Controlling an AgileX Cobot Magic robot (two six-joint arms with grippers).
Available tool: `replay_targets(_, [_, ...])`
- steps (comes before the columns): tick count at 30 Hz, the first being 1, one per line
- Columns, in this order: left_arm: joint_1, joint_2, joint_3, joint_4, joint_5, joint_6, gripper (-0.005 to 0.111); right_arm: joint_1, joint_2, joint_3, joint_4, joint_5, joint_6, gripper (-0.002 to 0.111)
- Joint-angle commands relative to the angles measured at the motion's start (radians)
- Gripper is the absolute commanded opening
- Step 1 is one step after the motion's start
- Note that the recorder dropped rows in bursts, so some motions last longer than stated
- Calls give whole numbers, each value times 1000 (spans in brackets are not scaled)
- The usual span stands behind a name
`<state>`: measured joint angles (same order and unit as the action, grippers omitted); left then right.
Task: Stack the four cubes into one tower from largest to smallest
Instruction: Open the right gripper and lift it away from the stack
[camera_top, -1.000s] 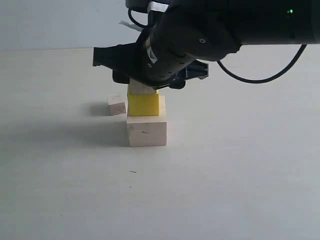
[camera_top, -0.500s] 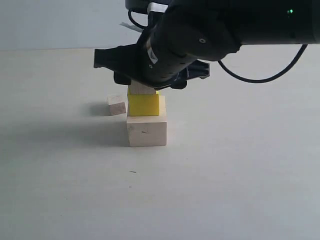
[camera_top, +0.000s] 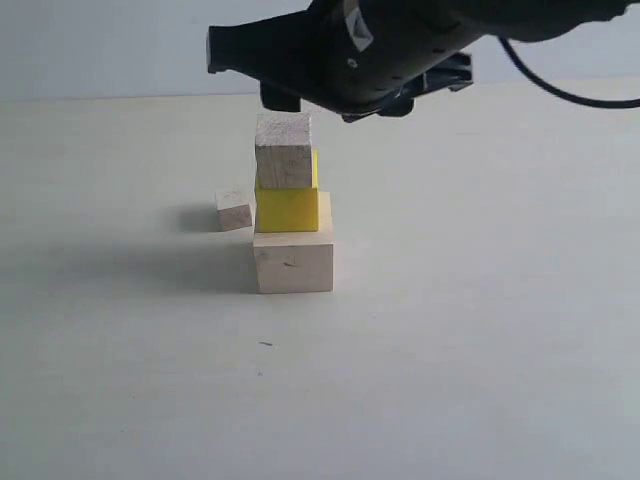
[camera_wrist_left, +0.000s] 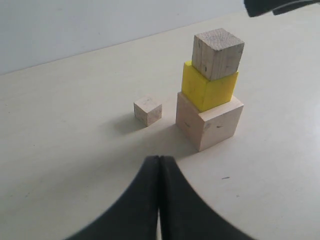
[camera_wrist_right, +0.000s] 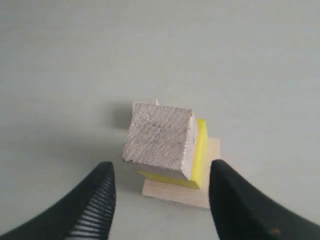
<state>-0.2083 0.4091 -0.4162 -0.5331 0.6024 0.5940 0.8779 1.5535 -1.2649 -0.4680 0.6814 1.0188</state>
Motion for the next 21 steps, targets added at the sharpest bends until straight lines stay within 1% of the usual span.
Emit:
replay_targets(1, [0,-5,-1,-8,-10,3,0,1,-65,1,-14,100,-133,29])
replay_targets(2, [0,-5,-1,-8,-10,3,0,1,-75,1,-12,123,-172,20])
replay_targets(5, [0,-5,-1,-8,-10,3,0,1,-98,1,-6,191,-291,0])
replay_targets(10, [0,-5,-1,-8,-6,3,0,1,-123,1,49,327,-512,0])
replay_targets(12, [0,-5,-1,-8,-1,3,0,1,-128,1,75,375,-564,0])
replay_targets(15, [0,-5,3,-8,10,0,0,1,-153,7,95,391,-578,0])
replay_targets(19, [0,-3,3,-8,27,-2,0,1,-261,66,93,316,-571,0])
replay_targets(21, [0,7,3,-8,27,-4,0,1,-331,115,88,292,-533,0])
